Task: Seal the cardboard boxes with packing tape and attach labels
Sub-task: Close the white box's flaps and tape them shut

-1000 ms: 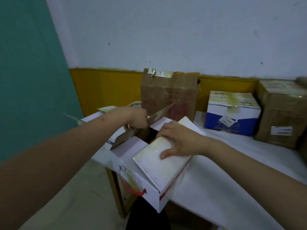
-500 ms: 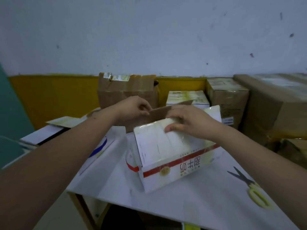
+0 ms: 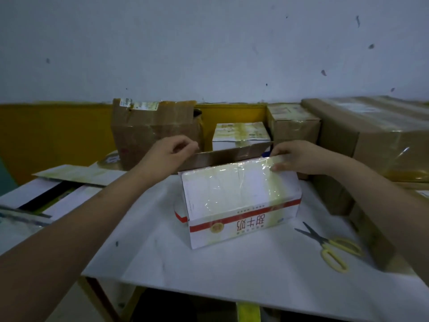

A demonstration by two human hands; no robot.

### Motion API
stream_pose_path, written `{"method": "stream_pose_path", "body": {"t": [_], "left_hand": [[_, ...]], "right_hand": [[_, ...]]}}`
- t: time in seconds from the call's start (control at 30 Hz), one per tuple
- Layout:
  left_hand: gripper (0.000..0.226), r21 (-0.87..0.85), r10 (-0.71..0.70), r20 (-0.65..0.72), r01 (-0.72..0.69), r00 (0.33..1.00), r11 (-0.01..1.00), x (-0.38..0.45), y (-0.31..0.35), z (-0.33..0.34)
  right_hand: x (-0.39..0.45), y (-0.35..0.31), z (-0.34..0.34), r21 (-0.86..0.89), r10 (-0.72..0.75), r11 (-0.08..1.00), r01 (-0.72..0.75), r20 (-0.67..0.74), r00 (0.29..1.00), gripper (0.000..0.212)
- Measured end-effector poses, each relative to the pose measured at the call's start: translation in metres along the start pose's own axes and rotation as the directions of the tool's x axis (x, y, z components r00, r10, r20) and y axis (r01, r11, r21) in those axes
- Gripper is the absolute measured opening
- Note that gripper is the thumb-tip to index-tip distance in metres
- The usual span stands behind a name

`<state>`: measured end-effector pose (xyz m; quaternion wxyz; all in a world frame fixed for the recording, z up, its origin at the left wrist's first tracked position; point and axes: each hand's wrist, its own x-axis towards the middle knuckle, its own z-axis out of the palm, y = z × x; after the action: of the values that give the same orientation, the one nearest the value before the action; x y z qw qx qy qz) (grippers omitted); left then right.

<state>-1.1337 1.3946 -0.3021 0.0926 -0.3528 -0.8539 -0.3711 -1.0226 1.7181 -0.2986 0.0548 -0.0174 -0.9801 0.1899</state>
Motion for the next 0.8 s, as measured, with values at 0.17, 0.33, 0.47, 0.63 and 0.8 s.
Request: {"method": "stream_pose_path", "body": {"t": [0.17,0.33,0.47,0.63,0.8], "left_hand": [[0.012,0.12,-0.078,0.379,0.034,0.922,0.992,-0.011,0.014,0.015],[0.009,0.1,-0.091,0.166,0.075,0.982,0.992,-0.01,0.016,0.013],[0.026,0.246,-0.027,0.037,0.017,0.999,0.969,-0.024,0.022,0.017],[0.02,0.293,0.213,-0.13,-0.168,0.968,0.941,-0.082,0.02,0.042],[0.025,0.412,0.443,-0.151,-0.352,0.884,0.841,-0.148,-0.016,0.096]], "right_hand": [[-0.005,0.008,0.01,0.16,0.029,0.987,0.001,-0.187,0.982,0.019],[-0.009,0.0,0.017,0.187,0.087,0.982,-0.029,-0.306,0.948,0.017],[-0.027,-0.014,0.023,-0.257,-0.09,0.966,-0.014,-0.387,0.917,0.035],[-0.088,-0.05,0.076,-0.416,-0.379,0.898,0.141,-0.571,0.728,0.042],[-0.136,-0.075,0.144,-0.353,-0.501,0.862,0.364,-0.483,0.718,0.028]]}}
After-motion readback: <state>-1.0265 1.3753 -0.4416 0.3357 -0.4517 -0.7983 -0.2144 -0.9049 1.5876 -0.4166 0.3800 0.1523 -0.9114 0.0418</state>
